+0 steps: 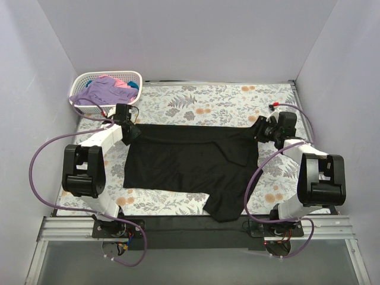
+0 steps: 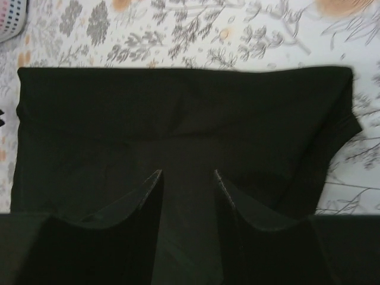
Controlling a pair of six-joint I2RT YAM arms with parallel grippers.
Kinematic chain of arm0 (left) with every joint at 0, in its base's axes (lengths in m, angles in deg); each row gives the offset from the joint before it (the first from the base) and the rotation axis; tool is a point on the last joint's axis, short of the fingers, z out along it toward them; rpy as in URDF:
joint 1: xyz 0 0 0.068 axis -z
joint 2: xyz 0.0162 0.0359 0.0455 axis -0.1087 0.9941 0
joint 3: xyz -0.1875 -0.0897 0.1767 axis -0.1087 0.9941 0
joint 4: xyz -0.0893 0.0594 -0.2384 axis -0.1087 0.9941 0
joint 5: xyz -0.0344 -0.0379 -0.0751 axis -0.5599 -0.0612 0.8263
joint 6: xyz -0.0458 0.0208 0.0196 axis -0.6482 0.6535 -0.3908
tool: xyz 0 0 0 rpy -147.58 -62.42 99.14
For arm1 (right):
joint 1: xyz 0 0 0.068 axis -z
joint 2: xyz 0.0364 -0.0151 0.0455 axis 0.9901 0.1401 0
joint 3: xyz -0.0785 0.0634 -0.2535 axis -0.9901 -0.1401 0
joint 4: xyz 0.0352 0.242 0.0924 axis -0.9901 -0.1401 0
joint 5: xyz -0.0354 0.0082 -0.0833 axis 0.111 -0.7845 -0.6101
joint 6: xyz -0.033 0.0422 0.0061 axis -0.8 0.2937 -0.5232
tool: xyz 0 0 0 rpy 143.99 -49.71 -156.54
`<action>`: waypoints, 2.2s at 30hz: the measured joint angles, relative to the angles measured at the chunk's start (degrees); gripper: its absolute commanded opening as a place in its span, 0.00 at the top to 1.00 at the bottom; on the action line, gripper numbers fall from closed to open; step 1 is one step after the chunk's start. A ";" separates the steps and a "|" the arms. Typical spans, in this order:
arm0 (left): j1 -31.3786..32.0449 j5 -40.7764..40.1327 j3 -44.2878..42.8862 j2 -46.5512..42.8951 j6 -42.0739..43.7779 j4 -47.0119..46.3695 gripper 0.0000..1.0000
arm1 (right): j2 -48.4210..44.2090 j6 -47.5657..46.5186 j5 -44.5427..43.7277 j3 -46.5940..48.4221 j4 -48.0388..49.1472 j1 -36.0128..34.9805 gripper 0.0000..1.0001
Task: Fold and stack the t-shirts
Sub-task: Fold the tshirt
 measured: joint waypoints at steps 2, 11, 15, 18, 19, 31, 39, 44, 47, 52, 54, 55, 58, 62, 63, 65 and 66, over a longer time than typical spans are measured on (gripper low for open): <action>-0.66 0.98 1.33 0.00 -0.87 -0.46 0.65 | 0.98 0.70 1.92 -1.31 0.63 -0.44 0.55; -1.36 6.64 -2.38 1.53 0.98 -2.32 0.67 | 4.79 1.11 4.07 -3.37 1.53 -0.35 0.55; -1.33 7.41 -3.10 1.33 3.52 -2.23 0.61 | 3.37 -1.68 0.09 -3.23 -1.03 -4.55 0.54; -1.11 7.04 -1.66 -0.09 5.42 -2.03 0.57 | 0.52 -5.05 -6.14 -3.15 -5.11 -11.93 0.54; -0.92 6.10 -0.26 -1.53 6.38 -1.95 0.54 | -0.55 -5.97 -8.37 -3.02 -6.32 -14.78 0.54; 4.48 -2.82 10.73 -17.03 12.59 -2.12 0.14 | 3.34 -15.91 -37.24 7.04 -19.96 -38.10 0.74; 4.52 -4.00 10.73 -17.03 12.92 -2.84 0.14 | 8.70 -19.02 -43.10 10.54 -24.00 -39.67 0.73; 4.52 -3.87 10.73 -17.03 13.11 -2.84 0.14 | 10.69 -20.04 -45.53 12.11 -24.81 -39.67 0.73; 4.52 -3.85 10.73 -17.03 13.29 -2.86 0.14 | 11.39 -20.59 -46.42 12.63 -25.42 -39.67 0.73; 4.52 -3.61 10.73 -17.03 13.33 -2.86 0.14 | 12.31 -21.75 -47.06 13.05 -25.75 -39.67 0.73; 4.52 -3.48 10.73 -17.03 13.33 -2.86 0.14 | 12.52 -22.14 -47.21 13.29 -25.81 -39.67 0.74; 4.52 -3.43 10.73 -17.03 13.33 -2.86 0.14 | 12.59 -22.43 -47.28 13.35 -25.83 -39.65 0.75; 4.52 -3.39 10.73 -17.03 13.33 -2.86 0.14 | 12.63 -23.08 -47.28 13.42 -25.83 -39.63 0.76; 4.52 -3.15 10.73 -16.94 13.51 -2.86 0.14 | 12.63 -23.98 -47.25 13.62 -26.14 -39.45 0.80; 4.52 -3.08 10.73 -16.90 13.53 -2.86 0.14 | 12.63 -24.17 -47.28 13.64 -26.23 -39.36 0.85; 4.52 -3.02 10.73 -16.85 13.55 -2.86 0.14 | 12.63 -24.55 -47.28 13.64 -26.38 -39.12 0.87; 4.52 -3.02 10.73 -16.85 13.55 -2.86 0.14 | 12.63 -24.70 -47.28 13.64 -26.51 -38.97 0.87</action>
